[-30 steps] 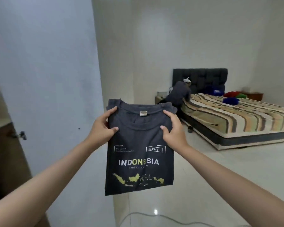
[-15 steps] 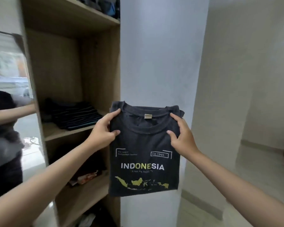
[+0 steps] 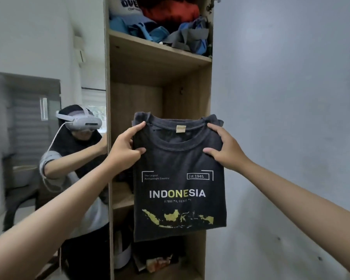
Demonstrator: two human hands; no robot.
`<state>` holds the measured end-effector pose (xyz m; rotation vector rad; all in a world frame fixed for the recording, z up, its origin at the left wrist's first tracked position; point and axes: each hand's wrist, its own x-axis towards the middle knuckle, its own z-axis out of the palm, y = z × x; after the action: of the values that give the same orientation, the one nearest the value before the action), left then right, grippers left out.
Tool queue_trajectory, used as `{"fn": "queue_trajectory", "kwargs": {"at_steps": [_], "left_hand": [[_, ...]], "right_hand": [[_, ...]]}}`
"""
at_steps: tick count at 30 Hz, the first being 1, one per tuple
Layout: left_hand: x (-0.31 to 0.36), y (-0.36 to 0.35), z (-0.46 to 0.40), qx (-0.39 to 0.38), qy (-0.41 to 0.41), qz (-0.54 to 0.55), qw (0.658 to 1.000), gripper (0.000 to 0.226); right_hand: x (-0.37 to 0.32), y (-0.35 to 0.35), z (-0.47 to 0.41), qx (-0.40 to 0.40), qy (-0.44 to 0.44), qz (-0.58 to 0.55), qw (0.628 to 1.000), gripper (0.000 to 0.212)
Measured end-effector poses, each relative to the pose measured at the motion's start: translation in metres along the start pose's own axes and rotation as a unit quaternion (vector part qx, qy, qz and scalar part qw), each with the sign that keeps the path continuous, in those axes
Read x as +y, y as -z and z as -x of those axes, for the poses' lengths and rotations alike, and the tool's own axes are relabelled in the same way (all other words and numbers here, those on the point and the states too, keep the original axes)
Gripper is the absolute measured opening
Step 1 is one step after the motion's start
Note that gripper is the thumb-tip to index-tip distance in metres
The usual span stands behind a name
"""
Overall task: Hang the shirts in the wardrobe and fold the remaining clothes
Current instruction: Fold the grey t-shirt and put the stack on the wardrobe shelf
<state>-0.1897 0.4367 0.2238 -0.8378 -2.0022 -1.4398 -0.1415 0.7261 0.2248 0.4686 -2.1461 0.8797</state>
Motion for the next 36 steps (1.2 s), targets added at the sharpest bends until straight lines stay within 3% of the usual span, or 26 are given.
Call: {"fn": "queue_trajectory", "kwargs": {"at_steps": [12, 20, 24, 29, 32, 36], "left_hand": [[-0.041, 0.023, -0.115, 0.051, 0.031, -0.134, 0.989, 0.079], [-0.099, 0.007, -0.163, 0.102, 0.085, -0.212, 0.968, 0.076], [-0.148, -0.005, -0.177, 0.096, 0.109, -0.267, 0.953, 0.076], [-0.205, -0.018, -0.180, 0.068, 0.214, -0.346, 0.911, 0.073], [-0.233, -0.033, -0.174, 0.059, 0.270, -0.382, 0.882, 0.066], [-0.251, -0.067, -0.156, 0.004, 0.302, -0.351, 0.886, 0.058]], "right_hand": [[0.043, -0.033, -0.158, -0.058, 0.044, 0.015, 0.997, 0.082], [0.113, -0.099, -0.222, -0.106, 0.023, -0.070, 0.992, 0.088], [0.154, -0.147, -0.241, -0.136, -0.002, -0.081, 0.987, 0.090], [0.201, -0.211, -0.251, -0.191, -0.031, -0.025, 0.981, 0.086], [0.220, -0.245, -0.246, -0.186, -0.068, 0.006, 0.980, 0.075], [0.223, -0.281, -0.221, -0.237, -0.035, -0.024, 0.970, 0.064]]}}
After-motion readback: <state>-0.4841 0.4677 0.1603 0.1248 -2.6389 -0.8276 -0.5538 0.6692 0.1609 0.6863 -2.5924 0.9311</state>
